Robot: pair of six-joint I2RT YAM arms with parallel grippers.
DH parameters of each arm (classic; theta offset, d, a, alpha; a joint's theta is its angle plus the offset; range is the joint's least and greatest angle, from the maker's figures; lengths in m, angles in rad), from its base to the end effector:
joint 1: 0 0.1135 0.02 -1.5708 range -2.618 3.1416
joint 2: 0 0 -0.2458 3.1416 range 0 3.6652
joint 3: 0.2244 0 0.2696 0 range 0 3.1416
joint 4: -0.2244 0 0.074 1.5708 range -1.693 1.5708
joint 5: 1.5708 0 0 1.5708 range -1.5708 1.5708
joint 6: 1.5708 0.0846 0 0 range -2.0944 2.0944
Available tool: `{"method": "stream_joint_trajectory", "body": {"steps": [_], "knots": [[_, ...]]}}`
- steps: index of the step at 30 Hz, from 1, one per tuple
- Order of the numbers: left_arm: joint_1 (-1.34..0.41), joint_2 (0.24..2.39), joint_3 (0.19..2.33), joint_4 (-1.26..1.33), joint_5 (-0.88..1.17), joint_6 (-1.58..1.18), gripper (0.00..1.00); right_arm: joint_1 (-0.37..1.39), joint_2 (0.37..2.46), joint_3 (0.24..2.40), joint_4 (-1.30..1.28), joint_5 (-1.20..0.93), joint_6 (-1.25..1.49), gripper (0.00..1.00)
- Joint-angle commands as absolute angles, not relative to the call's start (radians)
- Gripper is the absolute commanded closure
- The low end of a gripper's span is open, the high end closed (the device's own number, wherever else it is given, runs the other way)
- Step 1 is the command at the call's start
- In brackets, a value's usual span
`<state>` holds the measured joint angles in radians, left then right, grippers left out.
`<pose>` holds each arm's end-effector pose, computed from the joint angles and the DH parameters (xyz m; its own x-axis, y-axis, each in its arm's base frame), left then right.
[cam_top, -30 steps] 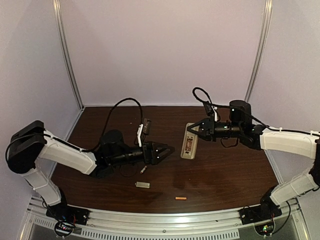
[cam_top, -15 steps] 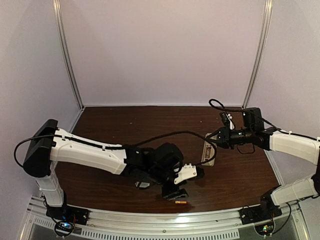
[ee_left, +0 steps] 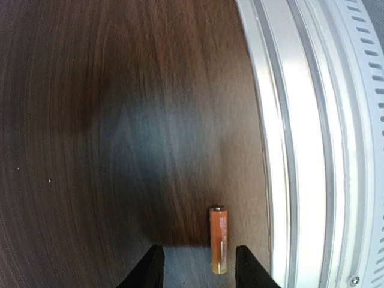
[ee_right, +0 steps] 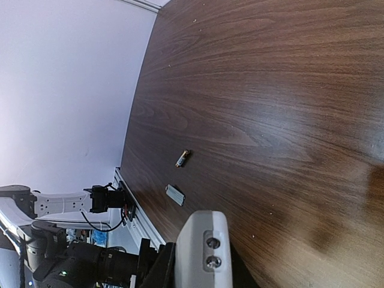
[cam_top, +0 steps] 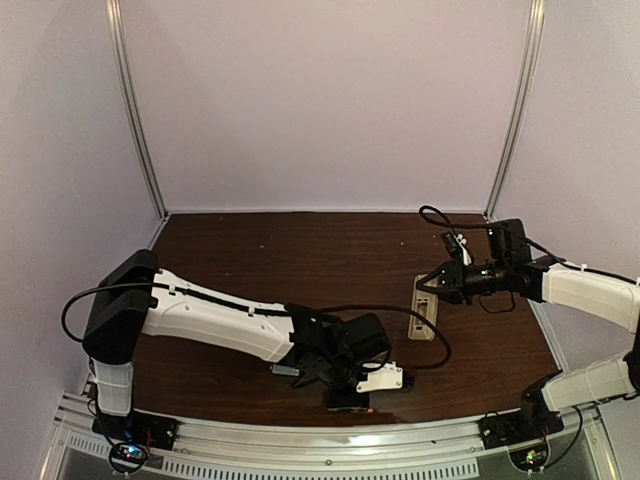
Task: Load the batteries into the remote control
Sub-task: Pick up the battery from the center of the board.
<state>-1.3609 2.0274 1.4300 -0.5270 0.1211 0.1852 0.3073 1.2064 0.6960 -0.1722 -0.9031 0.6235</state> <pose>0.0833 -0.4399 0.0934 -0.0039 0.8958 -0.4444 0.9996 -0.0093 -0.0276 0.2555 0.1508 0.1874 -0.9366 0.0821 -0.3407 -0.2725 0.4409 0.8552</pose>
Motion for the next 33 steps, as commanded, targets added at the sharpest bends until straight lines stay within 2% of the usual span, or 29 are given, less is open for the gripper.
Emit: {"method": "stream_joint_trajectory", "body": {"steps": [1,6,10,12,16,21,26,33], "knots": [[-1.382,2.088,1.482,-0.560,0.096,0.242,0.59,0.299,1.209,0.688,-0.186,-0.933,0.605,1.00],[-1.385,2.125,1.500,-0.580,0.110,0.261,0.63,0.300,1.207,0.690,-0.194,-0.935,0.602,1.00],[-1.388,2.141,1.493,-0.587,0.078,0.262,0.72,0.299,1.209,0.696,-0.200,-0.935,0.597,1.00],[-1.388,2.140,1.490,-0.592,0.055,0.261,0.84,0.300,1.213,0.696,-0.202,-0.932,0.597,1.00],[-1.388,2.118,1.474,-0.603,0.044,0.299,1.00,0.301,1.229,0.691,-0.213,-0.948,0.594,1.00],[-1.388,2.016,1.400,-0.568,0.018,0.372,1.00,0.344,1.243,0.686,-0.261,-0.981,0.579,1.00],[-1.386,1.808,1.276,-0.453,0.000,0.463,1.00,0.427,1.284,0.690,-0.279,-1.026,0.587,1.00],[-1.389,1.606,1.191,-0.360,0.038,0.618,1.00,0.606,1.397,0.777,-0.402,-1.025,0.509,1.00]]}}
